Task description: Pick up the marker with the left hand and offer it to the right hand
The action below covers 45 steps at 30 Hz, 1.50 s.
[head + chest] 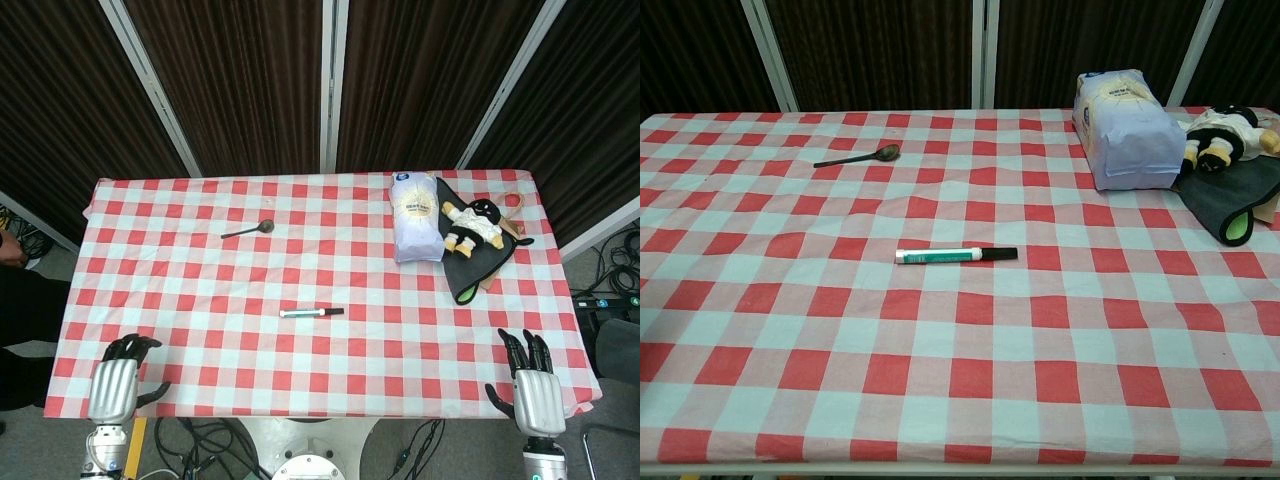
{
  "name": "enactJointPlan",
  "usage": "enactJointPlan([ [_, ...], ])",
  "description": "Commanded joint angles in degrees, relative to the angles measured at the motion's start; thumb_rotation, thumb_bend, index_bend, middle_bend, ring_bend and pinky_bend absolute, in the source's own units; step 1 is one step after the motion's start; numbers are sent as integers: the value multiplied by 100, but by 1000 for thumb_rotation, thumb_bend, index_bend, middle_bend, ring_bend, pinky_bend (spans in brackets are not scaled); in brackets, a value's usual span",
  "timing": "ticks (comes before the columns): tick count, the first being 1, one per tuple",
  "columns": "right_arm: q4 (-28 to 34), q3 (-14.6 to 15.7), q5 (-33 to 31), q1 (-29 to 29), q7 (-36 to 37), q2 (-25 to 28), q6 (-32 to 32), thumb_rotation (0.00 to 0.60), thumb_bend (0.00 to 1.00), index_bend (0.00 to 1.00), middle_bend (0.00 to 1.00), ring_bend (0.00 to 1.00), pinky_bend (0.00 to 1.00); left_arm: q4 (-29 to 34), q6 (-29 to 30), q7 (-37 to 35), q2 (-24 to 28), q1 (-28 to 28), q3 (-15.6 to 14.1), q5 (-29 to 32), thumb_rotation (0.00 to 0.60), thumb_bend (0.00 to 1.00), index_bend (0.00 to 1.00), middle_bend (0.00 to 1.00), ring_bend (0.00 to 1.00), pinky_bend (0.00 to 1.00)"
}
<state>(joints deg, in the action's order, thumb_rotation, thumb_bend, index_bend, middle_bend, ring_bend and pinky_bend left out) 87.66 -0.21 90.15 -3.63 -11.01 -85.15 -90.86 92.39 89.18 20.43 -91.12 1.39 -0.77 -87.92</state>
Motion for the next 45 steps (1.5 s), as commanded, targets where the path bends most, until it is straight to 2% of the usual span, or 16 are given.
enactJointPlan([
  [1, 22, -16, -1, 12, -10, 13, 2, 600, 95, 91, 178, 0, 0, -10, 4, -2, -11, -6, 8, -3, 600, 31, 344, 315, 197, 225],
  [10, 211, -54, 42, 45, -95, 59, -37, 600, 95, 91, 178, 0, 0, 184, -70, 137, 57, -149, 127, -41, 600, 31, 344, 314, 197, 225],
  [15, 359, -54, 75, 96, -240, 135, 18, 600, 96, 91, 177, 0, 0, 417, -343, 353, 171, -386, 257, -15, 600, 33, 344, 314, 197, 226],
  [18, 462, -86, 148, 132, -409, 245, -13, 600, 95, 91, 177, 0, 0, 708, -661, 704, 211, -692, 444, -5, 600, 36, 344, 314, 197, 227],
  [21, 549, -160, 123, 157, -455, 309, -38, 600, 96, 91, 172, 0, 0, 960, -1047, 1083, 54, -1088, 788, 180, 600, 40, 353, 314, 197, 245],
  [24, 661, -214, 98, 209, -535, 376, 5, 600, 96, 91, 168, 0, 0, 1112, -1521, 1441, -290, -1522, 1230, 774, 600, 54, 354, 315, 197, 262],
  [28, 777, -295, 70, 296, -712, 445, 72, 600, 97, 90, 166, 0, 0, 1061, -2008, 2165, -890, -2144, 1800, 1910, 600, 87, 355, 314, 208, 273],
  [31, 865, -350, -2, 346, -763, 484, 133, 600, 96, 91, 166, 0, 0, 808, -2182, 2552, -1343, -2583, 2061, 2590, 600, 126, 365, 322, 259, 333],
  [37, 863, -341, -59, 398, -726, 480, 217, 600, 96, 91, 167, 0, 0, 168, -2277, 3530, -2098, -3410, 2212, 3628, 600, 152, 377, 333, 291, 389],
  [45, 748, -336, -181, 384, -596, 462, 218, 600, 96, 91, 167, 0, 0, -510, -2205, 3978, -2674, -4143, 2358, 4413, 600, 163, 407, 375, 325, 421],
])
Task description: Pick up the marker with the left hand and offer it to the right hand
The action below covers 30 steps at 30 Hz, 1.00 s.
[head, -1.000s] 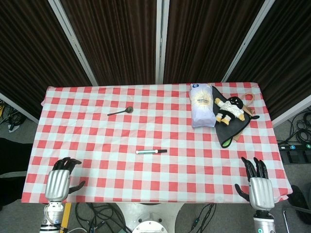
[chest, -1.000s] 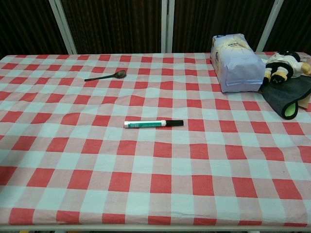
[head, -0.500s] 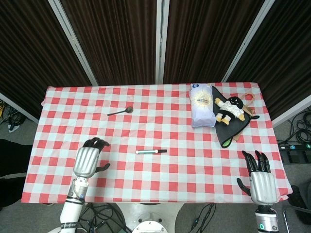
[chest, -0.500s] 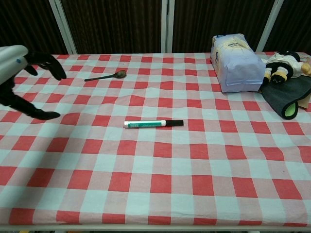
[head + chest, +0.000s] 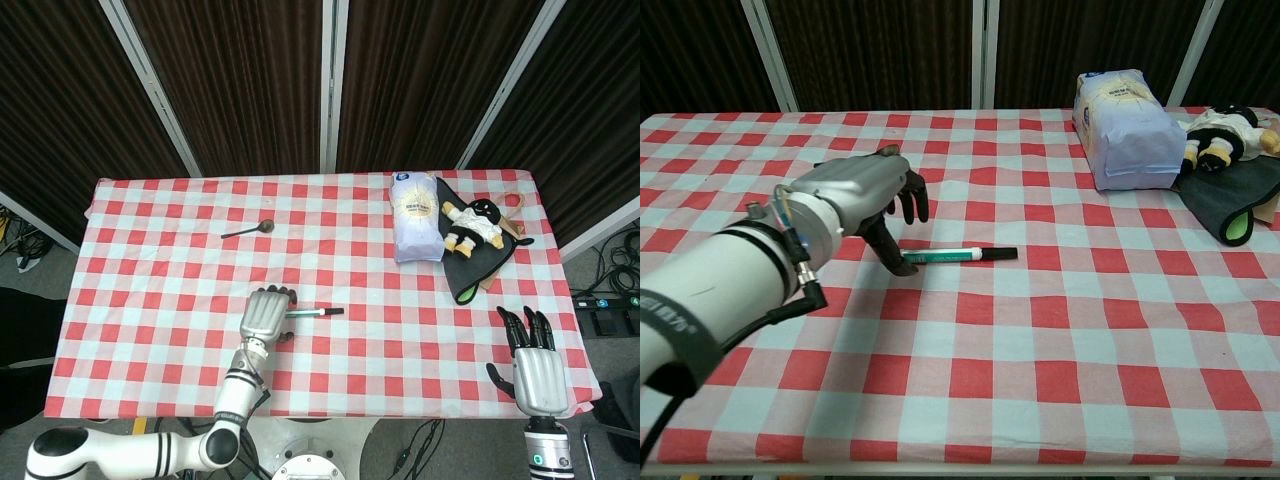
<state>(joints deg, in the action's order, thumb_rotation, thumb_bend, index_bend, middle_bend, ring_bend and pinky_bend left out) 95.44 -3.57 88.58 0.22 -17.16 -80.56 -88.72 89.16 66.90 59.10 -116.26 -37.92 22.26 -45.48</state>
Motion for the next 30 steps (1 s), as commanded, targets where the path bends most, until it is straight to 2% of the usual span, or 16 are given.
enactJointPlan([
  [1, -48, -4, -44, 1, 22, 9, 12, 600, 96, 91, 167, 0, 0, -243, 44, 124, -187, -267, 40, 168, 600, 167, 416, 378, 328, 422],
  [8, -114, -17, -119, 6, 100, 41, 16, 600, 97, 91, 167, 0, 0, -660, 246, 348, -325, -613, -41, 237, 600, 202, 451, 451, 391, 471],
  [12, -153, -9, -158, 10, 122, 35, 37, 600, 96, 91, 167, 0, 0, -821, 416, 919, -406, -862, -99, 489, 600, 212, 456, 472, 412, 493],
  [20, -246, 17, -191, 25, 199, -9, 68, 600, 96, 91, 166, 0, 0, -1189, 471, 1531, -606, -1306, 98, 1177, 600, 212, 456, 472, 432, 513],
  [30, -370, 34, -248, 34, 319, -48, 105, 600, 96, 91, 165, 0, 0, -1447, 494, 1622, -685, -1581, 146, 1508, 600, 251, 478, 493, 450, 526],
])
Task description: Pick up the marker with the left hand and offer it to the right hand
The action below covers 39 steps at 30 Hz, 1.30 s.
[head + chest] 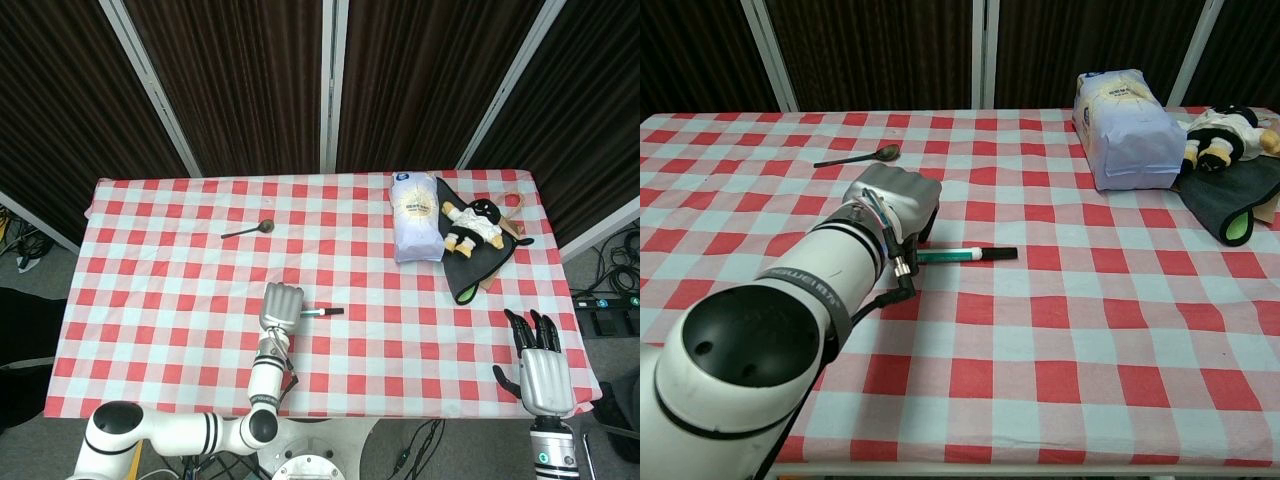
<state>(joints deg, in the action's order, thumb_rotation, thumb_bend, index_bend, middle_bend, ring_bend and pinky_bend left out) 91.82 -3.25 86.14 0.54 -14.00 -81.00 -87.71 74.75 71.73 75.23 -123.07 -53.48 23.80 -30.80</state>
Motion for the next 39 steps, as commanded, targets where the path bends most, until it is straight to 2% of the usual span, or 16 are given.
enactJointPlan([
  [1, -14, 2, -4, 5, 8, -7, 3, 600, 96, 91, 165, 0, 0, 1, 13, 6, -3, -41, -6, 74, 600, 255, 479, 494, 450, 526],
  [15, -35, 1, -29, 20, 43, -14, 1, 600, 96, 91, 165, 0, 0, -199, -35, -70, -4, -223, -1, 389, 600, 324, 498, 508, 456, 536],
  [23, -35, 5, -40, 21, 58, -7, -5, 600, 96, 91, 165, 0, 0, -190, -16, -294, 18, -257, -65, 277, 600, 377, 547, 550, 480, 557],
  [31, -11, 16, 3, 57, 33, -12, 14, 600, 96, 91, 168, 0, 0, 83, -12, -684, 185, -216, -196, -93, 600, 404, 581, 582, 513, 581],
  [39, 54, -81, 47, 313, -134, -33, 276, 600, 99, 102, 187, 0, 0, 713, -28, -1194, 477, -116, -163, -388, 600, 403, 591, 593, 527, 594],
])
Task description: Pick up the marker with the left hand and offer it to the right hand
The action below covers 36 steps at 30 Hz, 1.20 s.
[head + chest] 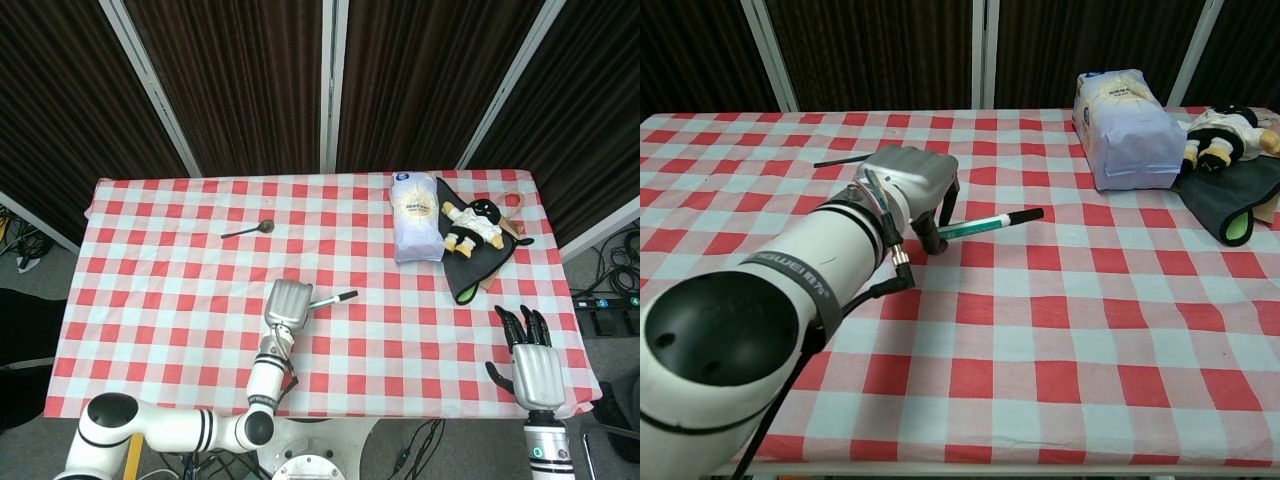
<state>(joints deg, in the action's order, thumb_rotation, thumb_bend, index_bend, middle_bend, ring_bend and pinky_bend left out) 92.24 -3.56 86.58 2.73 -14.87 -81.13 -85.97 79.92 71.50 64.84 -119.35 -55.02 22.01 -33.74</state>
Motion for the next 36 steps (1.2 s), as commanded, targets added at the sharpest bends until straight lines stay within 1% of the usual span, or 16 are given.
enactJointPlan([
  [1, 16, -97, -25, 182, -81, -36, 211, 600, 105, 114, 194, 0, 0, 280, -2, -203, 140, 38, 2, -147, 600, 403, 592, 594, 527, 594],
  [5, 41, -284, -122, 527, -304, -118, 597, 600, 139, 162, 222, 0, 0, 508, 11, -256, 218, 10, -71, -261, 600, 404, 592, 594, 527, 594],
  [7, 42, -383, -131, 728, -437, -181, 779, 600, 154, 211, 257, 0, 0, 597, 20, -241, 239, -18, -91, -261, 600, 404, 592, 594, 527, 594],
  [10, 43, -501, -116, 1026, -608, -263, 1045, 600, 170, 266, 282, 7, 10, 690, 35, -262, 265, -41, -110, -257, 600, 405, 591, 594, 527, 594],
  [16, -15, -766, -362, 1622, -1135, -514, 1628, 600, 173, 292, 285, 27, 28, 736, 45, -259, 285, -131, -94, -205, 600, 408, 592, 594, 527, 594],
  [20, -182, -897, -531, 1978, -1269, -775, 1935, 600, 185, 311, 302, 40, 39, 752, 50, -235, 284, -198, -108, -181, 600, 408, 592, 594, 527, 594],
  [24, -401, -945, -628, 2231, -1332, -1047, 2077, 600, 207, 317, 313, 42, 41, 792, 86, -201, 292, -251, -110, -143, 600, 408, 592, 594, 527, 594],
  [30, -607, -942, -800, 2486, -1450, -1332, 2215, 600, 208, 339, 327, 43, 44, 792, 121, -103, 308, -354, -74, -23, 600, 409, 592, 594, 527, 594],
  [36, -817, -884, -771, 2632, -1457, -1584, 2108, 600, 212, 385, 363, 74, 70, 762, 133, -92, 322, -427, -46, 85, 600, 409, 592, 594, 527, 594],
])
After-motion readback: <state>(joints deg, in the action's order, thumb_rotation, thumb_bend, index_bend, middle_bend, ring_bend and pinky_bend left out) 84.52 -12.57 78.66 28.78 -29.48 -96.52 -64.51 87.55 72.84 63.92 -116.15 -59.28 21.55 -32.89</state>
